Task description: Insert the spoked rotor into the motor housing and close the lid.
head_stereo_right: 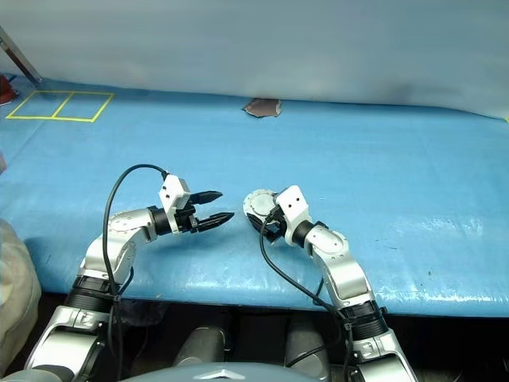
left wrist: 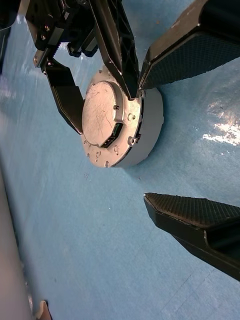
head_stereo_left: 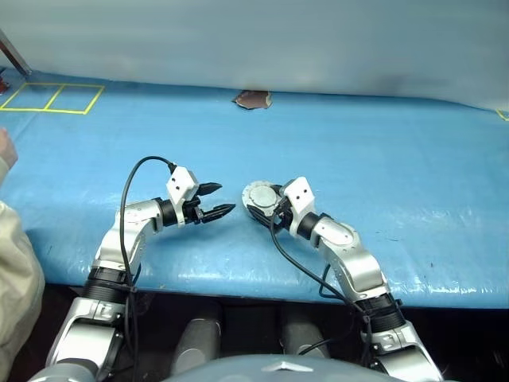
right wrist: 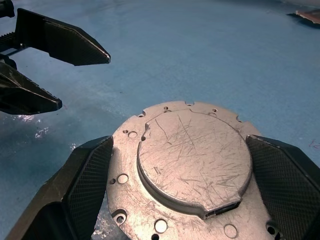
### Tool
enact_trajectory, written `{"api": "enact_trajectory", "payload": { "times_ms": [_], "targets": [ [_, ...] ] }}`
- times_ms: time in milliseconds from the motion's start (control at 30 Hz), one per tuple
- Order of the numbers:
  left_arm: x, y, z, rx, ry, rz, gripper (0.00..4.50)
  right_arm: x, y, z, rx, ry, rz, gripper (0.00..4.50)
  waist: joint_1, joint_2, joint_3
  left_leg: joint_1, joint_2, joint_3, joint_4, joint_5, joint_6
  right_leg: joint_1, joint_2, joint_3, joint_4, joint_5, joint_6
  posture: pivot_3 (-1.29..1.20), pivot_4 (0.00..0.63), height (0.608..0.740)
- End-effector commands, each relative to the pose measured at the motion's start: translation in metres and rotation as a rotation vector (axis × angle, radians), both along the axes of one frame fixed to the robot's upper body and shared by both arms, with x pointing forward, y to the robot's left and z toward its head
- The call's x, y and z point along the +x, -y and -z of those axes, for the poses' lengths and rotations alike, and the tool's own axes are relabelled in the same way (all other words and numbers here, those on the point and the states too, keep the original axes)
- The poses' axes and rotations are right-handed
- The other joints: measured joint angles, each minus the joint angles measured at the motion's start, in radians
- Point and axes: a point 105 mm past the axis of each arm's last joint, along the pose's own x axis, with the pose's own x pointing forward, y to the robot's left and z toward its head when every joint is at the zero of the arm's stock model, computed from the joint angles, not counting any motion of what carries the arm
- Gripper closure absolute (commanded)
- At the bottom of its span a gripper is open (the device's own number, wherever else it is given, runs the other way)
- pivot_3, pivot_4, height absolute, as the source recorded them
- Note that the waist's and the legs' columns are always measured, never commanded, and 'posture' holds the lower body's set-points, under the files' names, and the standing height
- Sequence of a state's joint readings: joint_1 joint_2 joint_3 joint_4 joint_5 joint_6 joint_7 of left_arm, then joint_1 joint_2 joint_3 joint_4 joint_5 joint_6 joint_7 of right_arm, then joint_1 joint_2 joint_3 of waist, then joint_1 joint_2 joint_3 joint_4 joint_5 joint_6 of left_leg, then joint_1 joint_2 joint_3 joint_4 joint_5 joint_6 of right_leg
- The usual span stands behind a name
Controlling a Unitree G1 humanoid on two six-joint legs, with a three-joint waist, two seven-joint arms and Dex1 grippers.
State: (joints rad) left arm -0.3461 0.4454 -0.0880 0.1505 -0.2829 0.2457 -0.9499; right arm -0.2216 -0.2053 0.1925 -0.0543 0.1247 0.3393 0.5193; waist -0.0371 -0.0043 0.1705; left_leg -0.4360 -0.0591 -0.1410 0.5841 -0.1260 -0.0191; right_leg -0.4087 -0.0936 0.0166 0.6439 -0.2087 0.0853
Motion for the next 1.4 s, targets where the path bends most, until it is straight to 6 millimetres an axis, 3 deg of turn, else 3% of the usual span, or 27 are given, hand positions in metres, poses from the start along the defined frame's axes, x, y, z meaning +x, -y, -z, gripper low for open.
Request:
{"api": "enact_trajectory", "payload": {
  "times_ms": [33, 100, 133, 767, 1033, 1400],
  "targets": [
    [0.000, -0.002, -0.012, 0.003, 0.054, 0.000, 0.89, 0.000, 0.000, -0.007, 0.009, 0.022, -0.005, 0.64, 0.000, 0.000, 0.000, 0.000, 0.000, 0.000, 0.000, 0.000, 0.000, 0.000, 0.000, 0.000, 0.000, 0.000, 0.000, 0.00, 0.150, 0.740],
    [0.001, -0.002, -0.011, 0.005, 0.054, 0.001, 0.89, 0.002, 0.001, -0.011, 0.002, 0.039, -0.001, 1.35, 0.000, 0.000, 0.000, -0.001, 0.000, 0.000, 0.000, 0.000, 0.000, 0.000, 0.000, 0.000, 0.000, 0.000, 0.000, 0.00, 0.150, 0.740],
    [0.001, -0.002, -0.011, 0.006, 0.055, 0.001, 0.89, 0.003, 0.002, -0.012, -0.001, 0.046, 0.000, 1.45, 0.000, 0.000, 0.000, -0.001, 0.000, 0.000, 0.000, 0.000, 0.000, 0.000, 0.000, 0.000, 0.000, 0.000, 0.000, 0.00, 0.150, 0.740],
    [-0.001, -0.001, -0.008, 0.010, 0.039, 0.011, 0.89, 0.016, 0.014, -0.033, -0.102, 0.110, -0.053, 1.45, 0.001, 0.000, 0.000, -0.004, 0.000, 0.000, 0.000, 0.003, 0.005, -0.002, 0.000, 0.000, 0.000, 0.000, 0.000, 0.00, 0.150, 0.740],
    [-0.002, -0.002, -0.007, 0.014, 0.035, 0.012, 0.89, 0.012, 0.009, -0.039, -0.020, 0.061, -0.105, 1.45, 0.000, 0.000, 0.000, -0.004, 0.000, 0.000, 0.000, 0.003, 0.005, -0.003, 0.000, 0.000, 0.000, 0.000, 0.000, 0.00, 0.150, 0.740],
    [-0.002, 0.000, -0.007, 0.014, 0.035, 0.017, 0.89, 0.015, 0.011, -0.028, -0.115, 0.066, -0.138, 1.45, 0.001, 0.000, 0.000, -0.004, 0.000, 0.000, 0.000, 0.003, 0.005, -0.002, 0.000, 0.000, -0.001, 0.000, 0.000, 0.00, 0.150, 0.740]
  ]
}}
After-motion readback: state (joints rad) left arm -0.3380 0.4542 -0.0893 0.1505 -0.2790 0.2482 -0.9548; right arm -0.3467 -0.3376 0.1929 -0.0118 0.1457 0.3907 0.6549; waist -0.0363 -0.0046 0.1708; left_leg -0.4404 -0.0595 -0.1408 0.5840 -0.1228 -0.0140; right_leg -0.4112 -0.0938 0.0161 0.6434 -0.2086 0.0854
